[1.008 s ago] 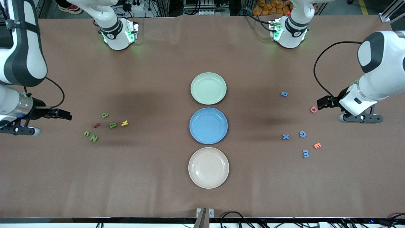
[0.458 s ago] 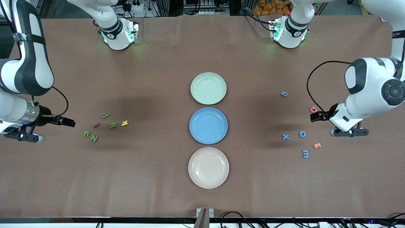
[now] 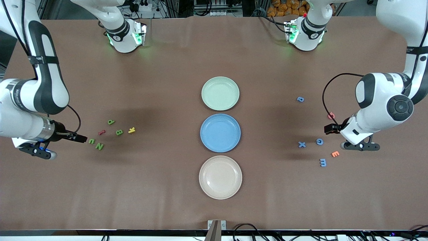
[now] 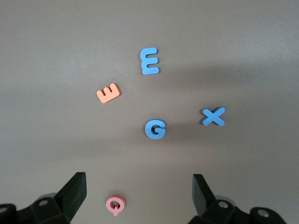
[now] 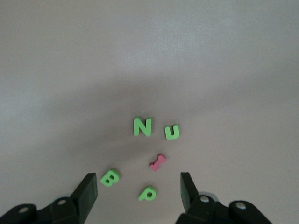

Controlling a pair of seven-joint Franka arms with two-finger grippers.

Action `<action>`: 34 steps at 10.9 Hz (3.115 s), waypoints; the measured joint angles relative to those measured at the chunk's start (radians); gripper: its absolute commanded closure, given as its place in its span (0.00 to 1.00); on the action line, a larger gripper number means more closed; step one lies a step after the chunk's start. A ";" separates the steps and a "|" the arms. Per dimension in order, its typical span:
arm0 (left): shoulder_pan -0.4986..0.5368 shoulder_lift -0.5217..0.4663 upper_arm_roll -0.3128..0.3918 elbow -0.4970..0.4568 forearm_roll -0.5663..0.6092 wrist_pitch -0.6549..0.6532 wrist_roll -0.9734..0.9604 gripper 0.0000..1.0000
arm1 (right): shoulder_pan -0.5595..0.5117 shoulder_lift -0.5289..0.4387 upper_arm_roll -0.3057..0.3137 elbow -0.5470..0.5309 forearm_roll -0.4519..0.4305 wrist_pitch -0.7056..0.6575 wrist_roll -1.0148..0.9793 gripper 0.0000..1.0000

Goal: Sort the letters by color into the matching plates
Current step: 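Lower the right gripper onto green N while the left gripper lowers onto blue G, then close the right gripper on green N while the left gripper grasps blue G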

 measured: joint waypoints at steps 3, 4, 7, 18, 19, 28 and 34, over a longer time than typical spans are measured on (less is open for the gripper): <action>-0.004 0.078 -0.004 -0.003 0.000 0.080 0.010 0.00 | 0.000 0.064 0.000 0.000 0.000 0.072 0.040 0.24; -0.004 0.107 -0.004 -0.003 0.000 0.104 0.010 0.00 | -0.002 0.083 -0.001 0.000 0.000 0.095 0.048 0.24; -0.002 0.146 -0.004 -0.003 0.000 0.135 0.010 0.00 | -0.005 0.146 0.002 -0.002 0.001 0.168 0.093 0.28; -0.002 0.205 -0.004 -0.051 0.000 0.257 0.010 0.00 | 0.009 0.211 0.019 -0.101 -0.010 0.365 0.100 0.31; -0.002 0.211 -0.004 -0.052 0.000 0.262 0.010 0.02 | 0.009 0.211 0.019 -0.101 -0.026 0.365 0.099 0.31; 0.005 0.220 -0.002 -0.051 0.004 0.270 0.018 1.00 | 0.004 0.211 0.018 -0.133 -0.039 0.408 0.077 0.52; 0.002 0.219 -0.005 -0.035 0.005 0.281 0.021 1.00 | -0.003 0.210 0.017 -0.133 -0.044 0.413 0.064 0.83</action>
